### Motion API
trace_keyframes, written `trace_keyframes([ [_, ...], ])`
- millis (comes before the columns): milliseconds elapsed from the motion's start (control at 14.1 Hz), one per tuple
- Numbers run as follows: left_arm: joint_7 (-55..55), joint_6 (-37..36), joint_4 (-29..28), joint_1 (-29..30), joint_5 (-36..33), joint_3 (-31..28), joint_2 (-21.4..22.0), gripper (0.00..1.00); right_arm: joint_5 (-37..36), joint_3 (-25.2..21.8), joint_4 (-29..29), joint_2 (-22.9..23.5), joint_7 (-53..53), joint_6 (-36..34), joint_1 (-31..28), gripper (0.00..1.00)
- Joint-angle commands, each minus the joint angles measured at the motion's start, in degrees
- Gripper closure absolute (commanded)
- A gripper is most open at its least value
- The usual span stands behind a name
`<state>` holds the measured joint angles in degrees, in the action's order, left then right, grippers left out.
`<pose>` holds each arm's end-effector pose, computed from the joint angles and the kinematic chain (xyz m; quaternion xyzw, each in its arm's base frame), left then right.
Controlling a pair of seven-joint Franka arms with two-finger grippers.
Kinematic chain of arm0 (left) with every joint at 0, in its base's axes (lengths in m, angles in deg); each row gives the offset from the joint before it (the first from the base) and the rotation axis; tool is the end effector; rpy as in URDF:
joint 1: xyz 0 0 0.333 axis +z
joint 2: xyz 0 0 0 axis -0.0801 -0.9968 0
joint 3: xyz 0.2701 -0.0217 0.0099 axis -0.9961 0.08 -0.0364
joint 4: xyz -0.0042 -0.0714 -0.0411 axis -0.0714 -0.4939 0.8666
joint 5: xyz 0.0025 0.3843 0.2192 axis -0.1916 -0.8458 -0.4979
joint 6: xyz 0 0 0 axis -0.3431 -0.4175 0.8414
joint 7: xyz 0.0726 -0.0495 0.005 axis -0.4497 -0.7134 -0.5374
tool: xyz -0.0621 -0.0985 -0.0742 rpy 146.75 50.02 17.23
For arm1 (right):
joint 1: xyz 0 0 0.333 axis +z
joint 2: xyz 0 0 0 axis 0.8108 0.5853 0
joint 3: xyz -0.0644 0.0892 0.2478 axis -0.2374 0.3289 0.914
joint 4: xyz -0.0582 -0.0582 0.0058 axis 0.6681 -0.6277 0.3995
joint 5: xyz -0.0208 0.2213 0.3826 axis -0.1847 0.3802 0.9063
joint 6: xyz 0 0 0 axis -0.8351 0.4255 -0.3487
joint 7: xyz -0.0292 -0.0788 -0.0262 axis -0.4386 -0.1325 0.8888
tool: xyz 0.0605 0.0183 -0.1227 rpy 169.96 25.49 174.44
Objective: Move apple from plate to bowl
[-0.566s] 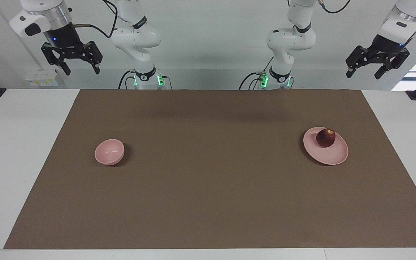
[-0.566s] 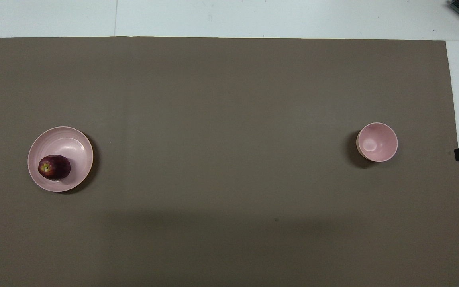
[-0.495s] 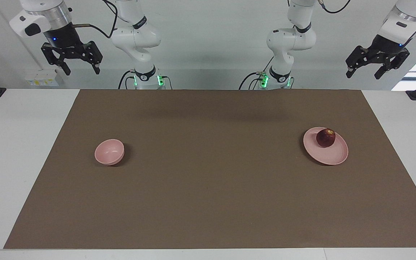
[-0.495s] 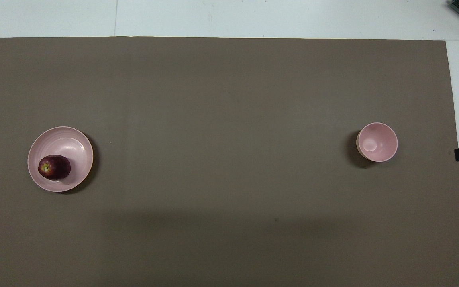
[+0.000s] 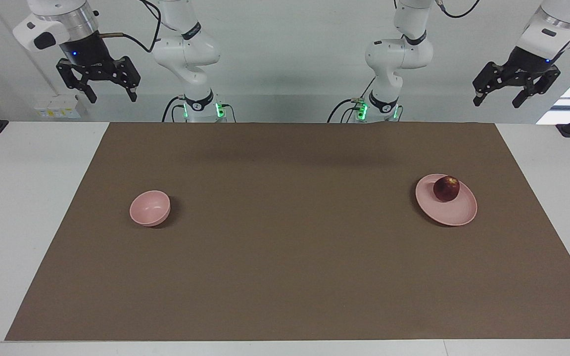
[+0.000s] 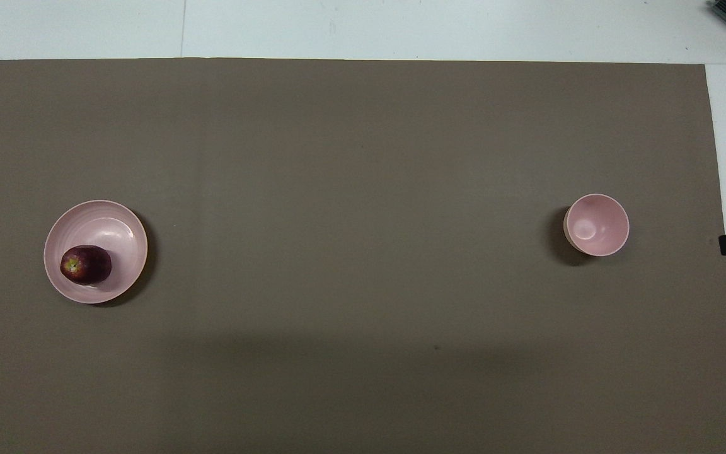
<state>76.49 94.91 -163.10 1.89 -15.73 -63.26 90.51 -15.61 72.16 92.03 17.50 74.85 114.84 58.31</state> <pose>0.5666 0.0036 0.6353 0.9981 -0.0610 -0.0045 0.0064 0.5564 -0.0402 0.6202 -0.9999 -0.0136 -0.0018 0.0053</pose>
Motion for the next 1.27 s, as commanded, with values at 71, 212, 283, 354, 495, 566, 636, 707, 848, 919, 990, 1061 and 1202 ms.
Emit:
trace_keyframes([
  [71,-0.18,0.94,-1.4,-1.08,0.23,0.59,1.35,0.0,0.35,0.24,1.07,-0.68,-0.2,0.86,-0.53,0.0],
  [212,-0.36,1.02,-1.49,-1.08,0.23,0.59,1.35,0.0,0.35,0.24,1.07,-0.68,-0.11,0.86,-0.53,0.0],
  [283,-0.36,1.03,-1.49,-1.08,0.23,0.59,1.35,0.0,0.35,0.24,1.07,-0.68,-0.2,0.86,-0.53,0.0],
  [354,-0.45,0.94,-1.57,-1.08,0.23,0.59,1.35,0.0,0.35,0.24,1.07,-0.68,-0.11,0.86,-0.53,0.0],
  [495,-0.45,1.03,-1.57,-0.99,0.23,0.59,1.44,0.0,0.35,0.24,1.07,-0.68,-0.2,0.86,-0.53,0.0],
  [566,-0.1,1.03,-1.66,-0.91,0.23,0.59,1.53,0.0,0.35,0.24,1.07,-0.68,-0.2,0.86,-0.53,0.0],
  [636,0.34,1.03,-1.66,-0.82,0.23,0.59,1.53,0.0,0.35,0.24,1.07,-0.68,-0.2,0.86,-0.53,0.0],
  [707,0.34,0.94,-1.75,-0.82,0.23,0.59,1.53,0.0,0.35,0.24,1.07,-0.68,-0.2,0.86,-0.53,0.0],
  [848,0.34,1.02,-1.84,-0.55,0.23,0.59,1.53,0.0,0.35,0.24,1.07,-0.68,-0.2,0.86,-0.53,0.0],
  [919,0.43,1.03,-1.84,-0.47,0.23,0.59,1.53,0.0,0.35,0.24,1.07,-0.68,-0.2,0.86,-0.53,0.0],
  [990,0.43,1.03,-1.84,-0.38,0.23,0.59,1.62,0.0,0.35,0.24,1.07,-0.68,-0.2,0.86,-0.53,0.0],
  [1061,0.43,1.03,-1.92,-0.38,0.23,0.59,1.62,0.0,0.35,0.24,1.07,-0.68,-0.2,0.86,-0.53,0.0],
  [1202,0.52,1.2,-2.01,-0.38,0.23,0.58,1.71,0.0,0.35,0.24,1.07,-0.68,-0.2,0.86,-0.53,0.0],
])
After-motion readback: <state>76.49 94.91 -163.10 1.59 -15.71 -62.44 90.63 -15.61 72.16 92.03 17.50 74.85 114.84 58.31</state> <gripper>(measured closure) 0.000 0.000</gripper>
